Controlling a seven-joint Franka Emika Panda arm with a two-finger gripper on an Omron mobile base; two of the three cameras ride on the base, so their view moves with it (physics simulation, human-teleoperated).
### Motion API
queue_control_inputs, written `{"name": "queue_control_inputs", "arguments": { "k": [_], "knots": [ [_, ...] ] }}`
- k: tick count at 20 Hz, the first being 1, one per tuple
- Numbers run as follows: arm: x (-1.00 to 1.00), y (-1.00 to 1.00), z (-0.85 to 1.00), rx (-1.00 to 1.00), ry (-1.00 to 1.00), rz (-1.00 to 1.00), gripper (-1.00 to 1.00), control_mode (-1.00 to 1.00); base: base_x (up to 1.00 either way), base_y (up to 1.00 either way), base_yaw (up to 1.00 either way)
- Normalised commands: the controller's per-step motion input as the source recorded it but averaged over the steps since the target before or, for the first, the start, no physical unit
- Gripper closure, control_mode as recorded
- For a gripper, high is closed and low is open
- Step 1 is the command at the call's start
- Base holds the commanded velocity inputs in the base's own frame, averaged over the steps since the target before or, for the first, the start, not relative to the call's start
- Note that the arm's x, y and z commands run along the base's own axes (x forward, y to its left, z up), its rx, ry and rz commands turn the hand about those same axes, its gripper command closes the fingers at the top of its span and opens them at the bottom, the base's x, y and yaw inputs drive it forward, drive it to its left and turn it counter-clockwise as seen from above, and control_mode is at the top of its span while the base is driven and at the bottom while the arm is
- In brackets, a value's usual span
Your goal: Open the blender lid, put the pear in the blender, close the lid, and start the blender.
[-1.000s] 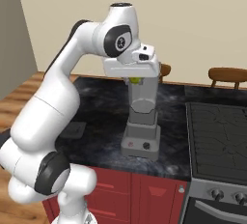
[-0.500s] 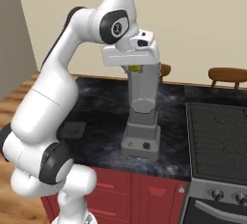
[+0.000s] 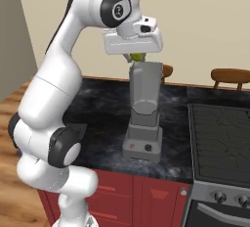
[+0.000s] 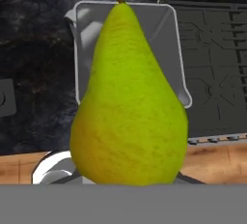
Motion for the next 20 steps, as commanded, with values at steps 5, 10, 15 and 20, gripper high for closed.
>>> {"name": "queue_control_inputs", "arguments": {
  "k": [5,10,15,20],
  "knots": [
    [0.28,-0.04,-0.17,0.0,0.08,0.0,1.0,-1.0,0.0,0.0,0.0],
    [0.09,-0.09,-0.42,0.01,0.04,0.0,1.0,-1.0,0.0,0.0,0.0],
    [0.04,-0.03,-0.53,0.0,0.04,0.0,1.0,-1.0,0.0,0.0,0.0],
    [0.1,0.0,-0.51,0.0,0.03,0.01,1.0,-1.0,0.0,0.0,0.0]
  ]
}}
